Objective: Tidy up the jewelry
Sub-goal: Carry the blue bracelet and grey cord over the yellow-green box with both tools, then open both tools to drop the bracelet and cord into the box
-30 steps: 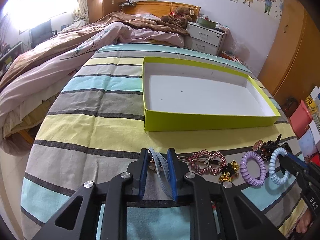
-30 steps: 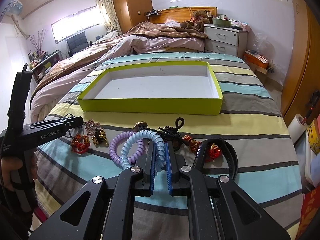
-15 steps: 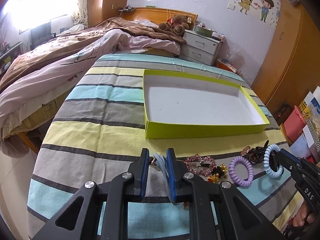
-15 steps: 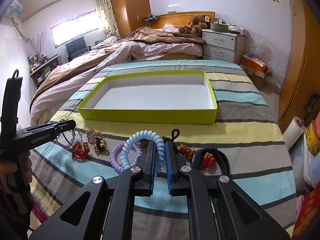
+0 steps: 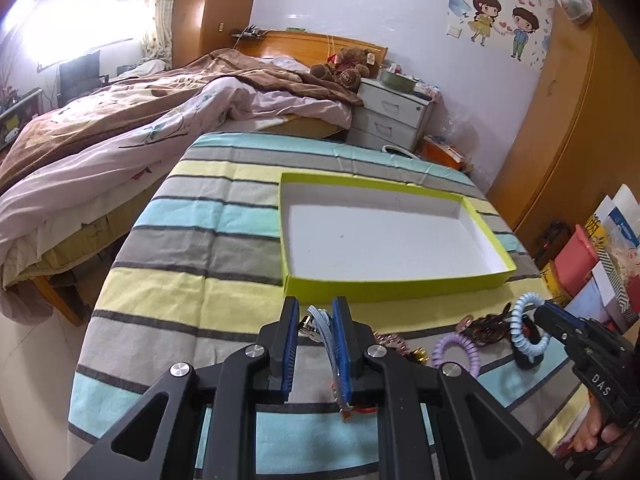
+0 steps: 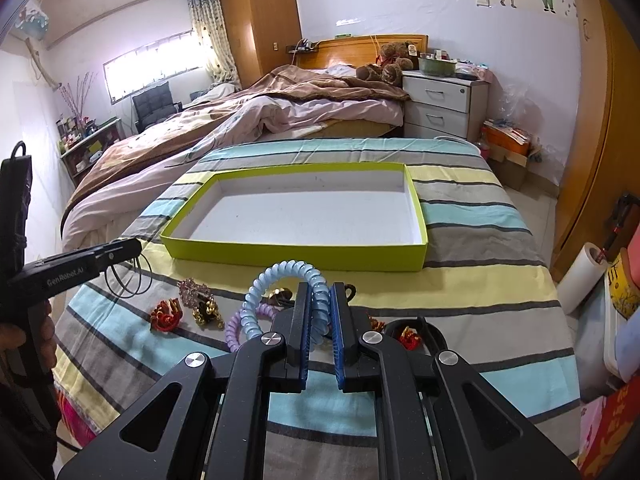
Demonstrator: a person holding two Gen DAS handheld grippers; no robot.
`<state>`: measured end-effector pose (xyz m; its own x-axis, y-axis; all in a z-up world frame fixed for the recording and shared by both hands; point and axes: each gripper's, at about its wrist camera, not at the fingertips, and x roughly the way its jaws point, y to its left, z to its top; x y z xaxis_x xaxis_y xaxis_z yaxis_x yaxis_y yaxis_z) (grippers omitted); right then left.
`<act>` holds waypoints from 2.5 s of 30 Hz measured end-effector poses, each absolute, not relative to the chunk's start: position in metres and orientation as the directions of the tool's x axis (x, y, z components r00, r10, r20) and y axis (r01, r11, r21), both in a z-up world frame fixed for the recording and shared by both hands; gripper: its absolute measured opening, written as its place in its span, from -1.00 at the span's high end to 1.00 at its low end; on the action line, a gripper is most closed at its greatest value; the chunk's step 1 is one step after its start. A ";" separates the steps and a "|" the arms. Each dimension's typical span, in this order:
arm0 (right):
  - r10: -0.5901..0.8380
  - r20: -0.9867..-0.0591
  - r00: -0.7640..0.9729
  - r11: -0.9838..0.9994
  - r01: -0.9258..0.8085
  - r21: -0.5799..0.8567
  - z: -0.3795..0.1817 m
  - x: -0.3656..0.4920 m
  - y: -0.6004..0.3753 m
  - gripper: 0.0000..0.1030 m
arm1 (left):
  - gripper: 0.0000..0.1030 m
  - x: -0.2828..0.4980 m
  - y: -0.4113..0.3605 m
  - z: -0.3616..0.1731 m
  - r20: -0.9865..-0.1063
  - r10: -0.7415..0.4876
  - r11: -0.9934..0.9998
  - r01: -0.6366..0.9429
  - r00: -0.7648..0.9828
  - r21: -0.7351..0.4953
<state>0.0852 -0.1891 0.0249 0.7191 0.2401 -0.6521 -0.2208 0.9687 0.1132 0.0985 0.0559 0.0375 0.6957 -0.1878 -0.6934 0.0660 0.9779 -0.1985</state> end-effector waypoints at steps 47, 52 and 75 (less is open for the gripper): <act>0.129 -0.813 0.568 0.985 -0.171 0.037 -0.012 0.278 -0.205 0.81 | 0.67 0.272 0.008 0.005 -0.785 -0.219 0.975 0.097 0.579 -0.200; 0.122 -0.821 0.558 0.986 -0.166 0.034 -0.014 0.279 -0.204 0.81 | 0.67 0.275 0.010 0.000 -0.796 -0.227 0.972 0.085 0.561 -0.217; 0.137 -0.803 0.581 0.986 -0.153 0.058 -0.007 0.273 -0.202 0.28 | 0.06 0.263 0.015 0.010 -0.793 -0.191 0.979 0.054 0.579 -0.196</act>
